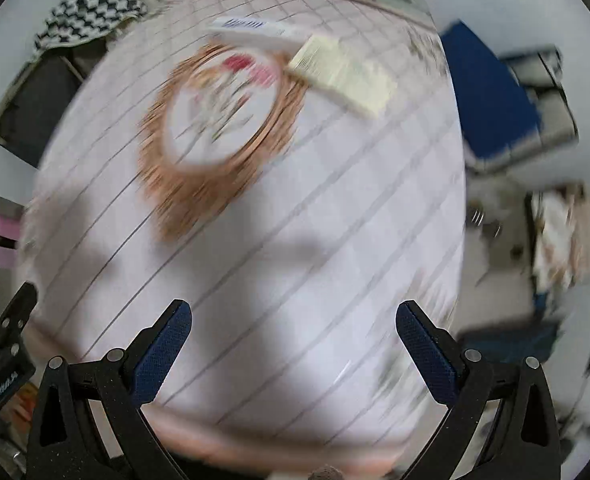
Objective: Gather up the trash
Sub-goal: 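Move both grippers back over the table toward the toothpaste box and leaflet, then grasp the Doctor toothpaste box with the left gripper while the right grasps the leaflet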
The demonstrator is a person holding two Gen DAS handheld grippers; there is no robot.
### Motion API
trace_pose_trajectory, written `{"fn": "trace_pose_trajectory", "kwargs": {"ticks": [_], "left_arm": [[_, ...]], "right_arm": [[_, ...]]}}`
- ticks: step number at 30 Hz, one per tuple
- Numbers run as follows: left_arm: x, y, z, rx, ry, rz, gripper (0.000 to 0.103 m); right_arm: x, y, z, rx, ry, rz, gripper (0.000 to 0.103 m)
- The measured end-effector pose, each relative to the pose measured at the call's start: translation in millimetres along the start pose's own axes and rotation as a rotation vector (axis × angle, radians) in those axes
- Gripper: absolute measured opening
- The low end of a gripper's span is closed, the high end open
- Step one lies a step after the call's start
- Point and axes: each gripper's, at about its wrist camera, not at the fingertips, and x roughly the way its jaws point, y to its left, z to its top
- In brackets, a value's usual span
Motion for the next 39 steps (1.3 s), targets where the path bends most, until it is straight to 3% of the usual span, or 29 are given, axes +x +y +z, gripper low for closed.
{"fn": "trace_pose_trajectory", "kwargs": {"ticks": [3, 8, 13, 17, 21, 24, 30, 34, 39], "left_arm": [[43, -39, 49, -0.009, 0.061, 0.018, 0.103], [93, -77, 103, -0.016, 0.130, 0.036, 0.103], [125, -85, 132, -0.048, 0.189, 0.042, 0.103], [128, -90, 148, -0.006, 0.181, 0.048, 0.103], [120, -110, 172, 0.189, 0.091, 0.071, 0.103], [110, -134, 195, 0.425, -0.026, 0.109, 0.103], [120, -198, 218, 0.997, -0.185, 0.234, 0.103], [143, -226, 226, 1.258, -0.161, 0.258, 0.103], [160, -247, 226, 1.405, -0.107, 0.235, 0.103]], "right_arm": [[38, -26, 77, -0.077, 0.017, -0.060, 0.103], [104, -44, 164, -0.227, 0.053, -0.133, 0.103], [152, -36, 198, -0.338, 0.062, -0.127, 0.103], [179, -32, 214, -0.381, 0.082, -0.099, 0.103], [190, -62, 223, -0.249, 0.171, 0.010, 0.094], [196, -108, 214, -0.046, 0.270, 0.107, 0.093], [204, -193, 189, 0.290, 0.345, 0.160, 0.093], [216, -215, 185, 0.387, 0.380, 0.220, 0.093], [226, -221, 189, 0.383, 0.400, 0.227, 0.094]]}}
